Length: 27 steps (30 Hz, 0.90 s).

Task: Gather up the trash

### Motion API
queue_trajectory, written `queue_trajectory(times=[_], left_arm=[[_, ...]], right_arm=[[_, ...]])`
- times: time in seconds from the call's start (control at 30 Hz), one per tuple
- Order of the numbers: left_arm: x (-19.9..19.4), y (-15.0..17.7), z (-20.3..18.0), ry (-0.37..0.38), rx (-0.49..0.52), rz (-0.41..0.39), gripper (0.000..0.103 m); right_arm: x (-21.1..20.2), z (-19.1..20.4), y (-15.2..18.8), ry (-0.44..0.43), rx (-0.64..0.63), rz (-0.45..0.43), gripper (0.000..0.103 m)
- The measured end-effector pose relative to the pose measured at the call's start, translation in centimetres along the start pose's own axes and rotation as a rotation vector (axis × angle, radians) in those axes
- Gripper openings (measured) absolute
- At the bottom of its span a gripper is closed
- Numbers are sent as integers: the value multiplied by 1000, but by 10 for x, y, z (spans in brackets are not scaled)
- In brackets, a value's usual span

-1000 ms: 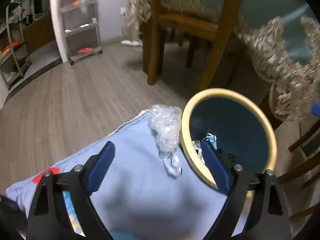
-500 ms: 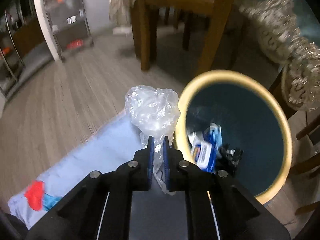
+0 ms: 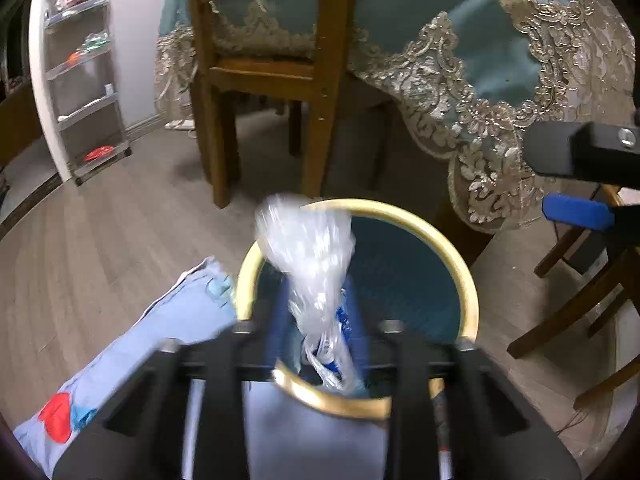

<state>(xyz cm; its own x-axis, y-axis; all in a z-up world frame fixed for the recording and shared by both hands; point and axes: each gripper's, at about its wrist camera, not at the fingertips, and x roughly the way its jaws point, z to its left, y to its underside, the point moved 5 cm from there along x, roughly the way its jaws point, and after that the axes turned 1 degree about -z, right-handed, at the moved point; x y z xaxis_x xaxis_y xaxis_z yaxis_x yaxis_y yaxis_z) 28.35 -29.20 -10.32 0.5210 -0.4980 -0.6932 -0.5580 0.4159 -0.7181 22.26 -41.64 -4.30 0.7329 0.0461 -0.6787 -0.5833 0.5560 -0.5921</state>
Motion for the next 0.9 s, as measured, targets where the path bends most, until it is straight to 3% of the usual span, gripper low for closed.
queue_trajectory(times=[0.1, 0.27, 0.4, 0.6, 0.77, 0.9], left_arm=[[-26, 5, 10, -27, -16, -22, 57], [-99, 29, 39, -95, -74, -43, 63], [-171, 57, 70, -199, -126, -60, 65], [-267, 110, 102, -296, -240, -91, 75], [-303, 147, 112, -321, -339, -95, 76], [-306, 164, 117, -324, -361, -116, 76]], right_arm=[[0, -2, 0, 20, -14, -4, 97], [-9, 0, 8, 43, -36, -12, 97], [-17, 16, 24, -11, -41, 13, 97], [-32, 65, 64, -55, -219, 30, 97], [-31, 95, 116, -133, -281, 109, 97], [-14, 103, 159, -161, -259, 218, 97]])
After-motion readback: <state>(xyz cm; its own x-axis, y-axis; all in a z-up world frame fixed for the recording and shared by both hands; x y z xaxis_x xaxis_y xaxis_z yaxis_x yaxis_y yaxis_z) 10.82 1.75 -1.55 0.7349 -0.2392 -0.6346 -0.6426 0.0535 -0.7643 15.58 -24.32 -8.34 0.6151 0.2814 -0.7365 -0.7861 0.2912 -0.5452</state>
